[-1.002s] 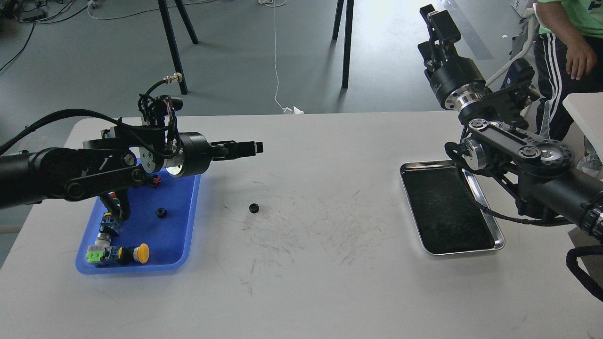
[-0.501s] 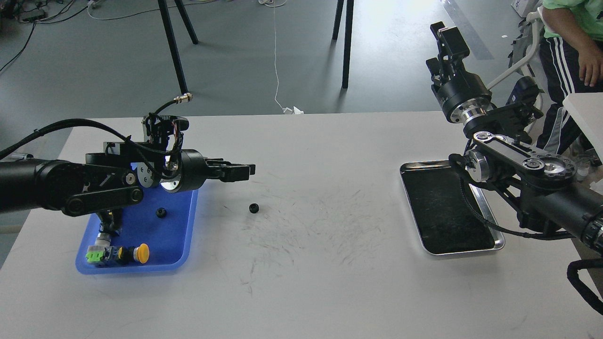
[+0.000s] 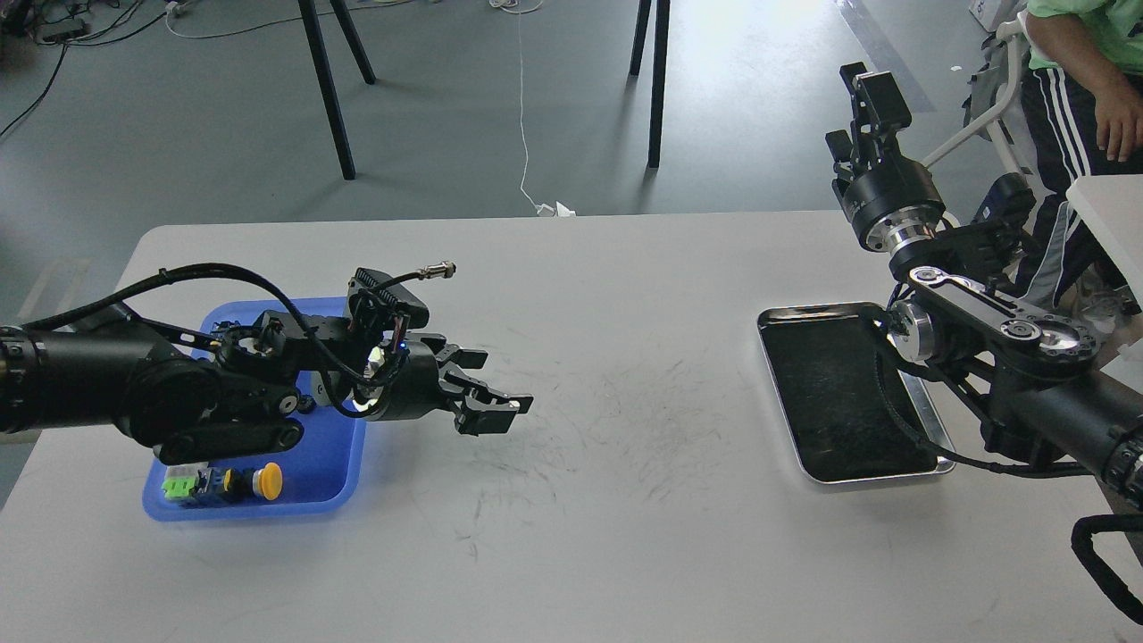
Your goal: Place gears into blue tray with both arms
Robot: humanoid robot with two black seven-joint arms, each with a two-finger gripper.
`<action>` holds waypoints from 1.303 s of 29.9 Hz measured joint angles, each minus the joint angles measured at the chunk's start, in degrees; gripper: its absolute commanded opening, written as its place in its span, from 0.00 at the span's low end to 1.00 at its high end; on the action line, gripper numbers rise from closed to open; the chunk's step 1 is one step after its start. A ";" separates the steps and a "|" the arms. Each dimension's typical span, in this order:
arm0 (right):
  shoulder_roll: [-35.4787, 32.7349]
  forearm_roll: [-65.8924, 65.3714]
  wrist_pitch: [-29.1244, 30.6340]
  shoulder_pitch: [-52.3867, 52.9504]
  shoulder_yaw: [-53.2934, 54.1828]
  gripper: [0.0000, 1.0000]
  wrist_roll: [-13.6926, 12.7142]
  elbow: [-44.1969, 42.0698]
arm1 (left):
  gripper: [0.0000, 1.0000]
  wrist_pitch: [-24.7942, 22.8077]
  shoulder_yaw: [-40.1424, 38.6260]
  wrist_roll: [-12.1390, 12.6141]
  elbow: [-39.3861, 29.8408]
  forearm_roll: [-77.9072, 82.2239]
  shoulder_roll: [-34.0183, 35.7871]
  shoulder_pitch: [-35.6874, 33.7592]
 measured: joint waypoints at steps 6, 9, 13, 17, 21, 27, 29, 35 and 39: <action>0.00 0.00 -0.01 -1.27 1.30 0.95 0.00 0.64 | 0.83 0.51 0.06 0.00 3.56 1.83 -1.66 1.71; 0.01 0.00 -0.13 -1.47 1.33 0.95 0.00 1.12 | 0.83 1.14 0.06 -0.01 4.07 3.69 -1.67 2.71; 0.06 0.00 -0.22 -1.51 1.34 0.94 0.00 1.27 | 0.83 1.98 0.06 -0.09 4.64 5.12 -1.56 4.26; 0.06 0.00 -0.30 -1.53 1.34 0.95 0.00 1.33 | 0.80 2.24 -0.08 -0.10 4.96 5.32 -1.19 4.73; 0.07 0.00 -0.39 -1.54 1.34 0.94 0.00 1.33 | 0.78 2.81 0.02 -0.64 6.87 5.45 -1.12 5.00; 0.17 0.00 -0.51 -1.59 1.29 0.95 0.00 1.68 | 0.70 3.02 0.07 -2.19 7.72 5.53 -1.23 5.85; 0.16 0.00 -0.51 -1.60 1.26 0.94 0.00 1.77 | 0.69 3.03 0.07 -2.67 7.75 5.82 -1.14 6.08; 0.10 0.00 -0.47 -1.70 1.24 0.94 0.00 1.81 | 0.57 3.20 0.05 -3.66 7.97 8.08 -1.03 6.49; 0.10 -0.01 -0.42 -1.84 1.24 0.94 0.00 1.85 | 0.57 3.22 -0.08 -3.70 9.16 8.29 -1.29 6.97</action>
